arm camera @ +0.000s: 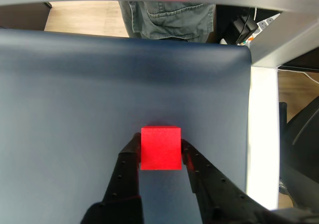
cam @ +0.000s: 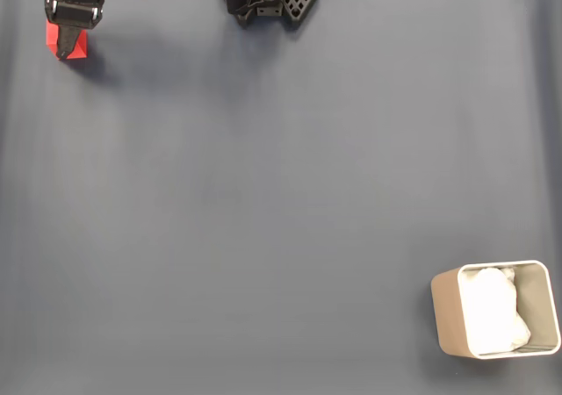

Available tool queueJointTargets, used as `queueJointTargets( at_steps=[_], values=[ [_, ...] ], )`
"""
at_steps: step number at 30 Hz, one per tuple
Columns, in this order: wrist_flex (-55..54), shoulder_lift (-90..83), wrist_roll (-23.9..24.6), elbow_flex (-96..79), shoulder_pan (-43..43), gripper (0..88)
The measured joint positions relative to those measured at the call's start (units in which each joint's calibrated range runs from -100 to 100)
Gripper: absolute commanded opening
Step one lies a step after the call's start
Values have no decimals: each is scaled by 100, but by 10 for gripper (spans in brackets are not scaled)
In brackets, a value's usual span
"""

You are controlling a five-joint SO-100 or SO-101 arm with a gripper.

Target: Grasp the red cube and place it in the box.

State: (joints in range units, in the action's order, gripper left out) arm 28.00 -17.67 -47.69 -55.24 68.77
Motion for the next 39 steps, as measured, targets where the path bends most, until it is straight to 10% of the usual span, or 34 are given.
queueJointTargets(
  at_steps=[17, 39],
  values=[
    [891, -139, -117, 434, -512, 0],
    [1551, -165, 88, 3101, -3412, 0]
  ],
)
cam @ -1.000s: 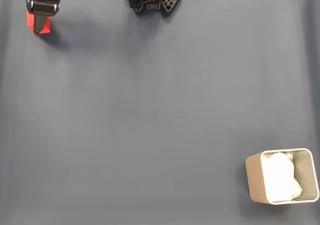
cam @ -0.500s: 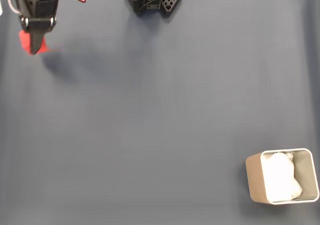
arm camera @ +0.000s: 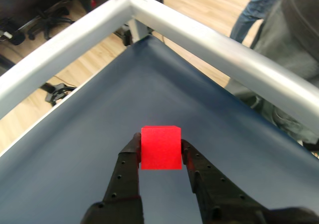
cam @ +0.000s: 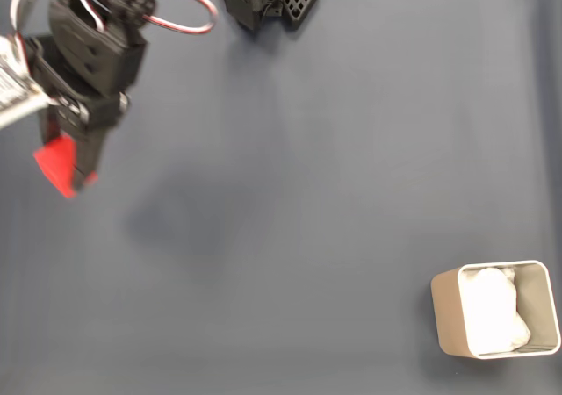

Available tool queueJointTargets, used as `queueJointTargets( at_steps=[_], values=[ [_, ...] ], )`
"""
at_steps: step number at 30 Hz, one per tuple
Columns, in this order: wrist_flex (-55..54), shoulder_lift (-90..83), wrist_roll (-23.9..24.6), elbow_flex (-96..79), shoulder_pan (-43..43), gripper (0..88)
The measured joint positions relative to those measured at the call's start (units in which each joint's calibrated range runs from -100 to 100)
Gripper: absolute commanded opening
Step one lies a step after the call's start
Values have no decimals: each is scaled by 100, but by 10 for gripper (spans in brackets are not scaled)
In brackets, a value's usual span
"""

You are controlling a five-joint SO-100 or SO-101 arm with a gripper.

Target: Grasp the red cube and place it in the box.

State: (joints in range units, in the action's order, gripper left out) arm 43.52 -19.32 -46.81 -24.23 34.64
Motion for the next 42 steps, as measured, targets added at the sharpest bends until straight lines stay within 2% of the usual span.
queueJointTargets(
  at_steps=[19, 31, 42],
  values=[
    [0, -148, -137, 759, -2604, 0],
    [-430, -139, -371, 995, -3820, 0],
    [-493, 564, -420, 1844, -4607, 0]
  ],
)
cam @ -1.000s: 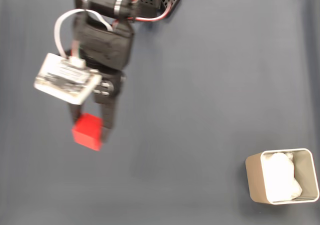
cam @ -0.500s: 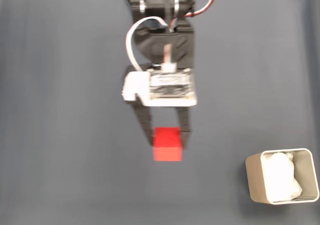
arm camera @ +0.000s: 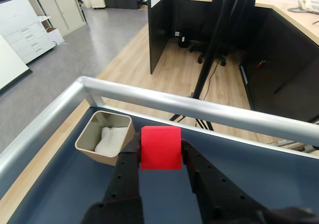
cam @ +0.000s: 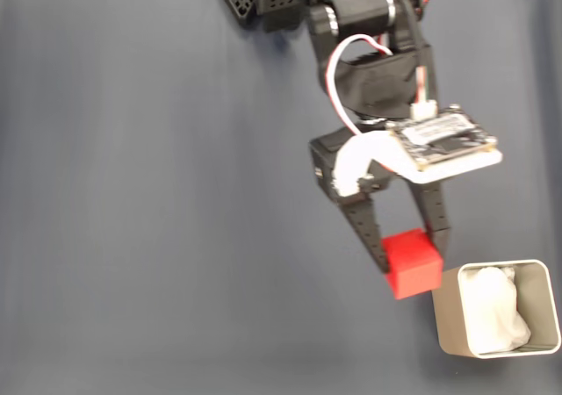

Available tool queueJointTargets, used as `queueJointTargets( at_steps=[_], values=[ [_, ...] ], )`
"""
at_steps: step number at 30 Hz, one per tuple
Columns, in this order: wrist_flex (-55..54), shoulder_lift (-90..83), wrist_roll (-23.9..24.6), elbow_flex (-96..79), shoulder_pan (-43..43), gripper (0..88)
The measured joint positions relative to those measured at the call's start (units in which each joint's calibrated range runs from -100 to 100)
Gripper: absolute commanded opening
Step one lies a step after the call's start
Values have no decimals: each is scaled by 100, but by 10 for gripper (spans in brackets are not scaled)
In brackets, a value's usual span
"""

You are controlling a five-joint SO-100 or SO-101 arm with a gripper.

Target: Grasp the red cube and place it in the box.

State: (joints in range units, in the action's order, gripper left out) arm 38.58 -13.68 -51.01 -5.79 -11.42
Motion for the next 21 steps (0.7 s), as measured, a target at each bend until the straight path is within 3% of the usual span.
queueJointTargets(
  at_steps=[21],
  values=[
    [676, 1937, -15, 2315, -786, 0]
  ],
)
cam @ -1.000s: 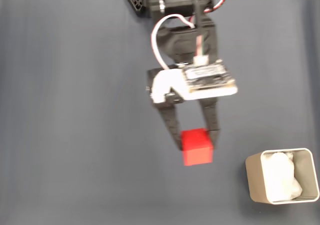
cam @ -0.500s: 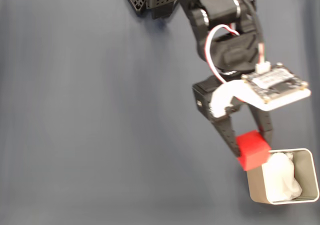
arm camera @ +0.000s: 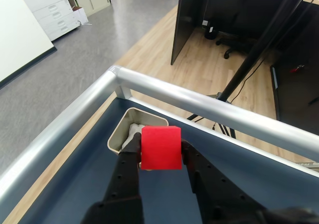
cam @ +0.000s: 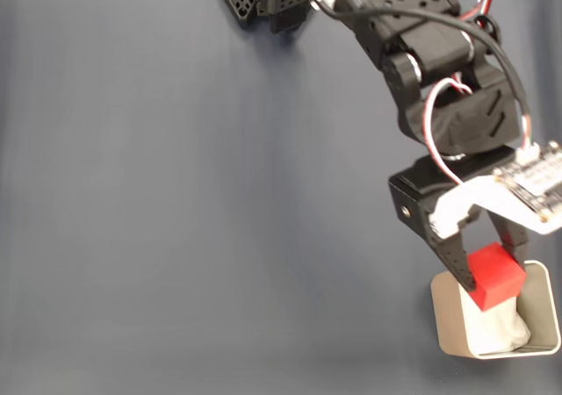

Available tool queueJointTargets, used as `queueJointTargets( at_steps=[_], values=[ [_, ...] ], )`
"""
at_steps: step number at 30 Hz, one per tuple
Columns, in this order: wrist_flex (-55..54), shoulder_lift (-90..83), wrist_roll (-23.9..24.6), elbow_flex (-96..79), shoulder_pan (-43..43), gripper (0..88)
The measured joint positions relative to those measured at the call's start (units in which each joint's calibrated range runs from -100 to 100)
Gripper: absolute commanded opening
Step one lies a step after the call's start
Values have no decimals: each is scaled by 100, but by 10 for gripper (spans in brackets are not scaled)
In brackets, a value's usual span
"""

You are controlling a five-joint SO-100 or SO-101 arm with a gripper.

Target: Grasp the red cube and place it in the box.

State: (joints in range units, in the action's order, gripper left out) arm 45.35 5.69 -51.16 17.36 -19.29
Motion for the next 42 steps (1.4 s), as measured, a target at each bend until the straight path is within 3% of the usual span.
queueJointTargets(
  at_steps=[22, 42],
  values=[
    [334, 1884, 5, 1971, -200, 0],
    [350, 2657, 34, 2315, -230, 0]
  ],
)
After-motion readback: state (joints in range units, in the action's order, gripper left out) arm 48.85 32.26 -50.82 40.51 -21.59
